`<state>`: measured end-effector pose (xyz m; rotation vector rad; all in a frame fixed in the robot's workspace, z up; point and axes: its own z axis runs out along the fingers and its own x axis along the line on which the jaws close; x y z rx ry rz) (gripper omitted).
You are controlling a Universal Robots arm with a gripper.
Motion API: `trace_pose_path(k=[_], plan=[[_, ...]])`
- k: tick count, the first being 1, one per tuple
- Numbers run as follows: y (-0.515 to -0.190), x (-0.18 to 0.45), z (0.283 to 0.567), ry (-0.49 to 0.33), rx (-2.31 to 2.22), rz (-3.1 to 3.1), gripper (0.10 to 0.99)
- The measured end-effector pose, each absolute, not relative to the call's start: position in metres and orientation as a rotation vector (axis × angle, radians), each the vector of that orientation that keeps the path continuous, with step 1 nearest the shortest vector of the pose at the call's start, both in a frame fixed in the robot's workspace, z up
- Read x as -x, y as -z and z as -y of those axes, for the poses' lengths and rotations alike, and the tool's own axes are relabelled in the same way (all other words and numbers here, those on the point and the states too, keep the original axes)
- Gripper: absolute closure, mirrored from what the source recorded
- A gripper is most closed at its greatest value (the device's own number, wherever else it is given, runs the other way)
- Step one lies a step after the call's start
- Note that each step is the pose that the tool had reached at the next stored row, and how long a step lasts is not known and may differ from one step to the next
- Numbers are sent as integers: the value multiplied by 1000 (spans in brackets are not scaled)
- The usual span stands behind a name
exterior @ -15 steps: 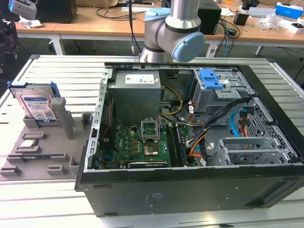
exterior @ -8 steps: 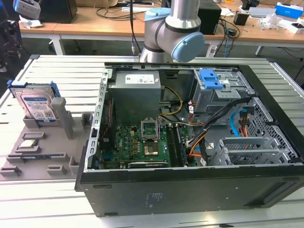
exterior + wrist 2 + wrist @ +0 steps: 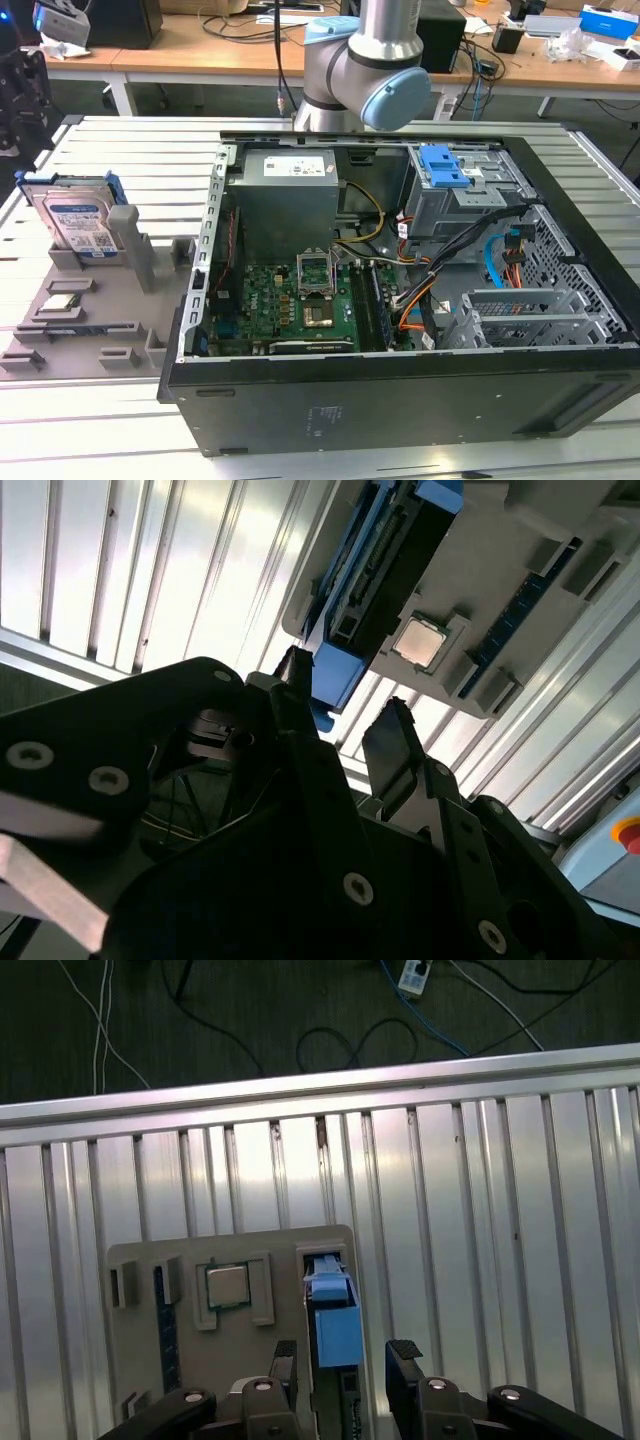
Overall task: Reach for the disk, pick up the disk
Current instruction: 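Pick up the disk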
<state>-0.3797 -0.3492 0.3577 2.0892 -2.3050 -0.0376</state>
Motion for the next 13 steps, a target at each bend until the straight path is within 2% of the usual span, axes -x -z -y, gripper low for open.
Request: trace_pose_path(k=[13], plan=[[-352, 379, 349, 38, -2089, 2305, 604]])
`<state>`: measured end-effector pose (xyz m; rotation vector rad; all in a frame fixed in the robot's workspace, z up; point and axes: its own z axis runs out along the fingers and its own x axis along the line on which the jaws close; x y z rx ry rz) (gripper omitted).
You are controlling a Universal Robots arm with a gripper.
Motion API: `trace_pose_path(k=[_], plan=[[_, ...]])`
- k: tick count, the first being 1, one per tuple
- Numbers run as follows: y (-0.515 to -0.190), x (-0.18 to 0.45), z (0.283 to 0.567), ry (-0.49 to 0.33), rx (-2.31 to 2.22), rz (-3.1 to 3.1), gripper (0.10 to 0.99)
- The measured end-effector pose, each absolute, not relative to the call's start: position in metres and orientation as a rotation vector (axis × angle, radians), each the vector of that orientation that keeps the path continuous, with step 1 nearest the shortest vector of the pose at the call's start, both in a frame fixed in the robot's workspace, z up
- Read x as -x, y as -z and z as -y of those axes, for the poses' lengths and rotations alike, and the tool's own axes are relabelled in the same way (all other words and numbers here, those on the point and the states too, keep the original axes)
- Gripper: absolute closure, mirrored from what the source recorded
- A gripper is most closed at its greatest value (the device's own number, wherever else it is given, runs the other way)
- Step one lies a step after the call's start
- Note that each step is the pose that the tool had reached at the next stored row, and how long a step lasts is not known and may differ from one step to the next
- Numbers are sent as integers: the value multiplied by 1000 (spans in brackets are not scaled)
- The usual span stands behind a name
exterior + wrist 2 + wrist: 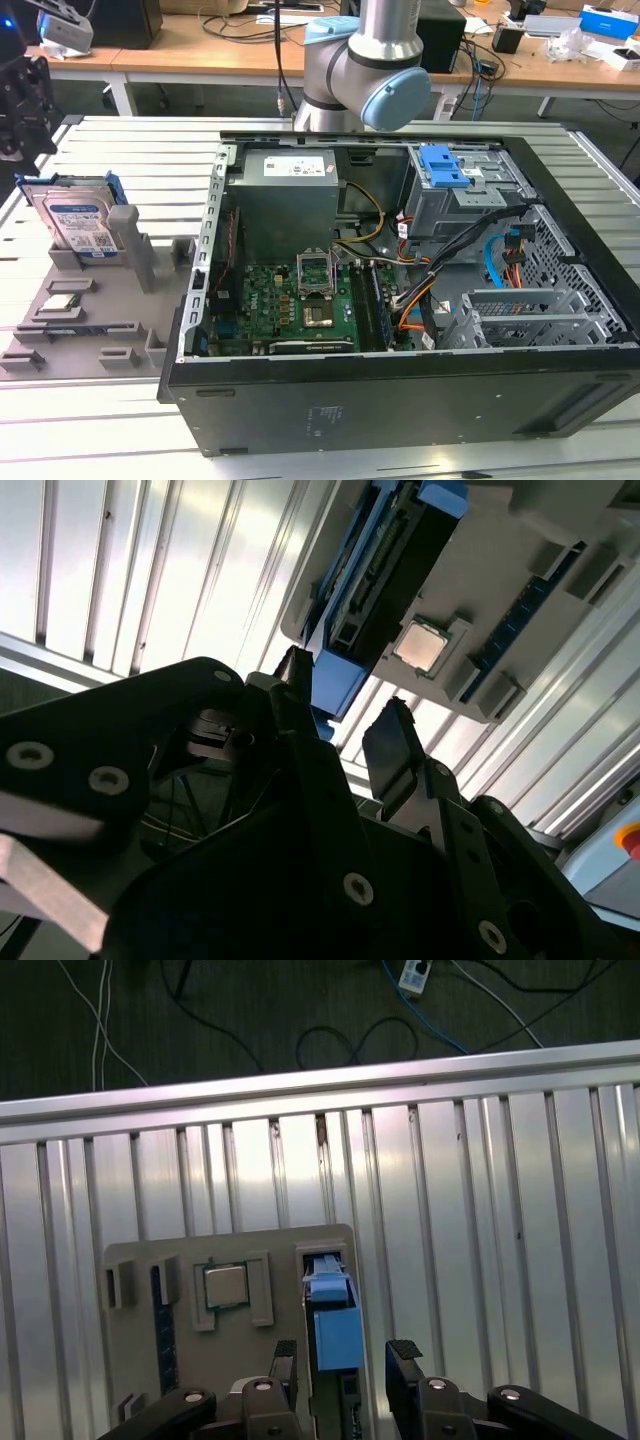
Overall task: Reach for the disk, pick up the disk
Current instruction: 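Pick up the disk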
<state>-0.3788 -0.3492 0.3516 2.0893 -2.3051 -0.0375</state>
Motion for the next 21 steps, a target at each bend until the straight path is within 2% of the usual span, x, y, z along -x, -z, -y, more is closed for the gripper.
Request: trace_pose_path(k=[21], plan=[[-320, 374, 349, 33, -2150, 2245, 604]])
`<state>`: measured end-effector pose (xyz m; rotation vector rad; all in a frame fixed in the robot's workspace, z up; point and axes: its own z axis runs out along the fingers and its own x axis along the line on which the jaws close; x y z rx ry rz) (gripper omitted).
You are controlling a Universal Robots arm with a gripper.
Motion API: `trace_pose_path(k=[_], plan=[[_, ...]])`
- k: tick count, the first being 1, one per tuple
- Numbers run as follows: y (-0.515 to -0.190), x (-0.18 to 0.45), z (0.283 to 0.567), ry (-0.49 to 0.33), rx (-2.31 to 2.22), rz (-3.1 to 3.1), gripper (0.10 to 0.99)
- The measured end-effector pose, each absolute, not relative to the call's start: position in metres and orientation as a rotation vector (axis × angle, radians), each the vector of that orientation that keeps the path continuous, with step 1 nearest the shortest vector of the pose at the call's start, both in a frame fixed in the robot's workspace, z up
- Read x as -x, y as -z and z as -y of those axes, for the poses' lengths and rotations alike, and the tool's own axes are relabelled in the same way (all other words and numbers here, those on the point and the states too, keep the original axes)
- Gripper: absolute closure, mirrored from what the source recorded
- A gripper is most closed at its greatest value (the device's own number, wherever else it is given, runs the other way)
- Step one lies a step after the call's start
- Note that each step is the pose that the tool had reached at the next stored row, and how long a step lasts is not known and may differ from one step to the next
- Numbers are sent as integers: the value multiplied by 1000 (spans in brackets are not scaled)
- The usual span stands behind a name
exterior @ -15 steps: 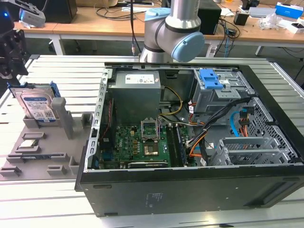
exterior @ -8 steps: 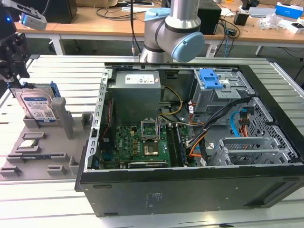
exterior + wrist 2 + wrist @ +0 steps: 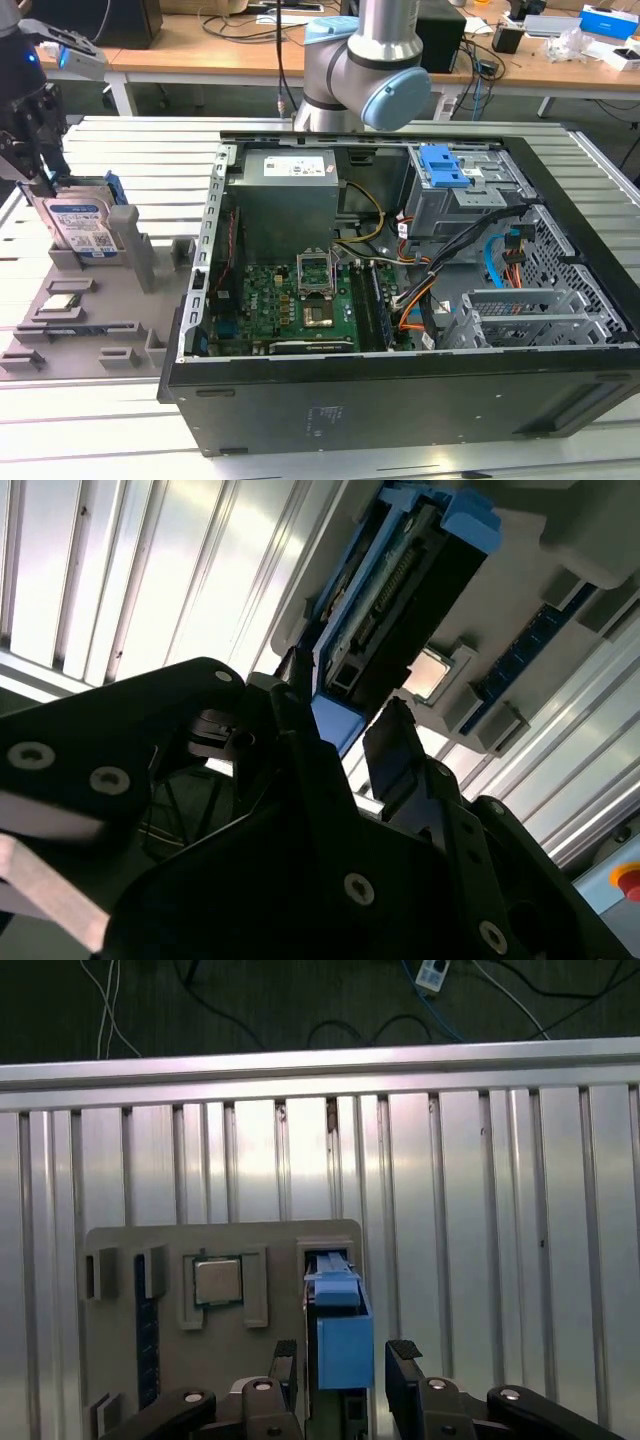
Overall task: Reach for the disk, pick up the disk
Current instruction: 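Pick up the disk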
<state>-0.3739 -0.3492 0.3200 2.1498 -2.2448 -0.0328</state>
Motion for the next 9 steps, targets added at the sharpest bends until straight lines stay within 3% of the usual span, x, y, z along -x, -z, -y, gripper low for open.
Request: trace_pose_path(k=[9], plan=[[-308, 374, 349, 33, -2150, 2244, 604]])
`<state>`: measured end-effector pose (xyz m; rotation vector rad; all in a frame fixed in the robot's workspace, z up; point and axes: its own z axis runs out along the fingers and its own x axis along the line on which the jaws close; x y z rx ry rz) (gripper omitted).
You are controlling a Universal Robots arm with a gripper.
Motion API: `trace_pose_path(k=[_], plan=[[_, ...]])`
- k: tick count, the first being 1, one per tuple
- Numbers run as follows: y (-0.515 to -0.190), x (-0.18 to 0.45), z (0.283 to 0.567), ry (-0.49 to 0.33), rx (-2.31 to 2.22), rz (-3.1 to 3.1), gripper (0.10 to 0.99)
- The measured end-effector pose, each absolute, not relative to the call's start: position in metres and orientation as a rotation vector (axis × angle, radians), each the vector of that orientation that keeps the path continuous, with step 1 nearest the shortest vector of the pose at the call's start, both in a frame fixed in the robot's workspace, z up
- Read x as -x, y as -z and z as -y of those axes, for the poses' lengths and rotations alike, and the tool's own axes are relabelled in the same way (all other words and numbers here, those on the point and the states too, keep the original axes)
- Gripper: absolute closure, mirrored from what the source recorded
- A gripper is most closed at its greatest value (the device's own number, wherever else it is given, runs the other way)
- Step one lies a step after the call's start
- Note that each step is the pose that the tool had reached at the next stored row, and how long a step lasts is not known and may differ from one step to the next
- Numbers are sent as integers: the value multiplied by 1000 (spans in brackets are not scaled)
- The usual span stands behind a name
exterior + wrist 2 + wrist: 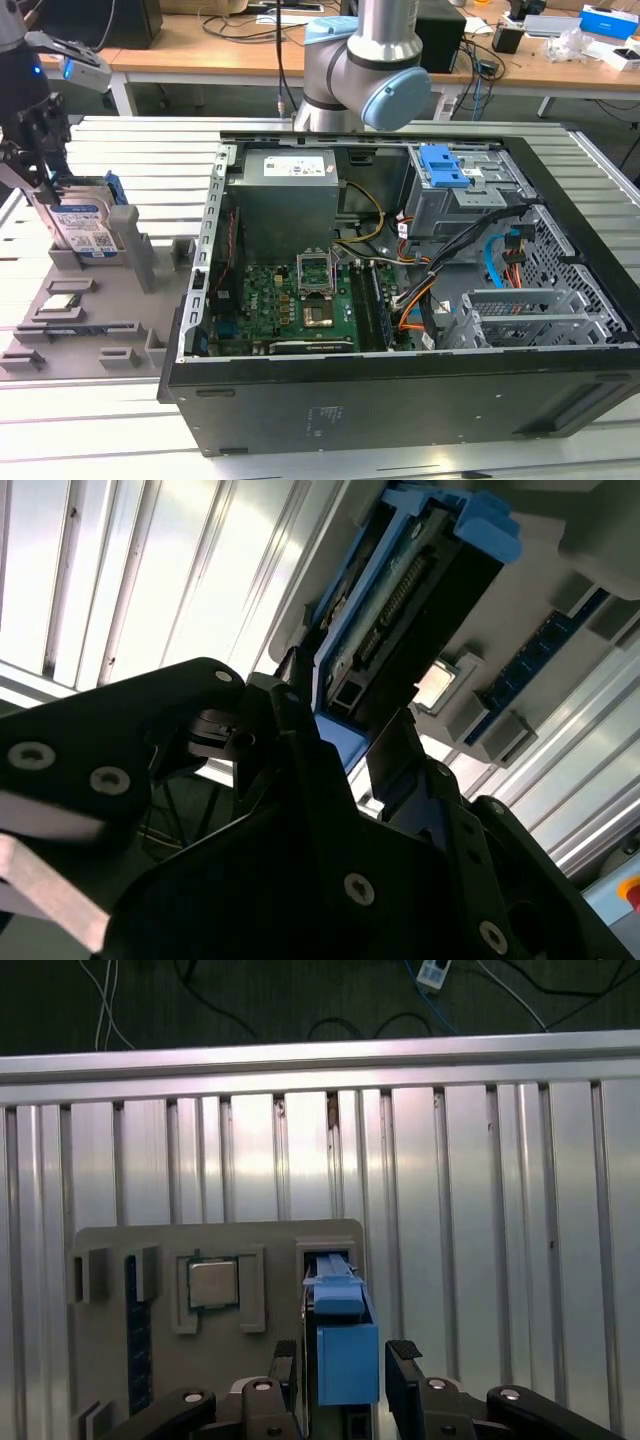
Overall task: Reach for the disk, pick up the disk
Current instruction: 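Pick up the disk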
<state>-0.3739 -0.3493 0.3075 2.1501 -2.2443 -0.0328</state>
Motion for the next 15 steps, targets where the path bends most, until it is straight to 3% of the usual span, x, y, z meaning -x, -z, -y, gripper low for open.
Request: trace_pose_path(k=[15], plan=[[-292, 374, 349, 33, -2150, 2244, 604]])
